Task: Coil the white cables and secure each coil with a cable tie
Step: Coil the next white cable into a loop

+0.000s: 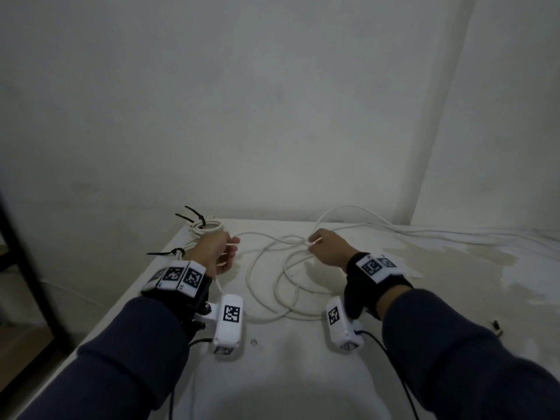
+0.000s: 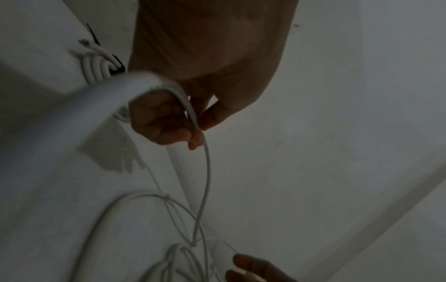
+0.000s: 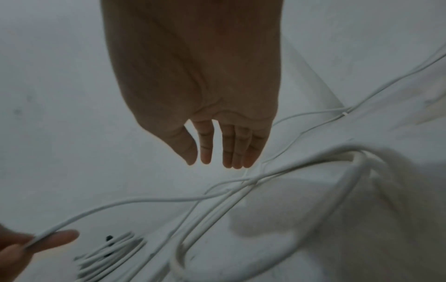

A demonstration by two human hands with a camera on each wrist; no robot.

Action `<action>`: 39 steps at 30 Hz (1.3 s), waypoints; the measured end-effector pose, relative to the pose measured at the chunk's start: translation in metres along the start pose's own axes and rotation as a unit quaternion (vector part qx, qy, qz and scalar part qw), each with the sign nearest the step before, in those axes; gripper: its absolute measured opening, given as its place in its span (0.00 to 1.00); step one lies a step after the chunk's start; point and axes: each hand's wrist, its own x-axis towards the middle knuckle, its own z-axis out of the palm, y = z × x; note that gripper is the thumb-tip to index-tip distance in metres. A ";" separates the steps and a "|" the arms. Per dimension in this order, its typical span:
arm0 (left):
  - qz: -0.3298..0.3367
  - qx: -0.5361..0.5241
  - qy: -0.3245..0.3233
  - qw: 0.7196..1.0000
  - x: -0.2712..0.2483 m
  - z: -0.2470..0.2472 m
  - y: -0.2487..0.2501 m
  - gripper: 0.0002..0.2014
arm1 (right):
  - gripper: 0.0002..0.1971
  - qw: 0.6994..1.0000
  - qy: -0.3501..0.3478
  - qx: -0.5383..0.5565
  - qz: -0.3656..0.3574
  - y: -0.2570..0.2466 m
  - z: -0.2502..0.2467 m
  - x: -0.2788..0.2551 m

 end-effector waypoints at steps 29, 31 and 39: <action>0.238 0.306 -0.197 0.900 0.064 0.028 -0.014 0.10 | 0.16 0.989 -0.045 0.030 0.137 -0.001 -0.001 0.081; 0.298 0.294 -0.200 0.886 0.060 0.027 -0.009 0.08 | 0.14 0.982 -0.073 0.089 0.148 -0.003 -0.004 0.081; 0.425 0.336 -0.172 0.823 0.039 0.028 0.003 0.16 | 0.10 0.875 -0.008 0.440 0.200 -0.001 -0.019 0.070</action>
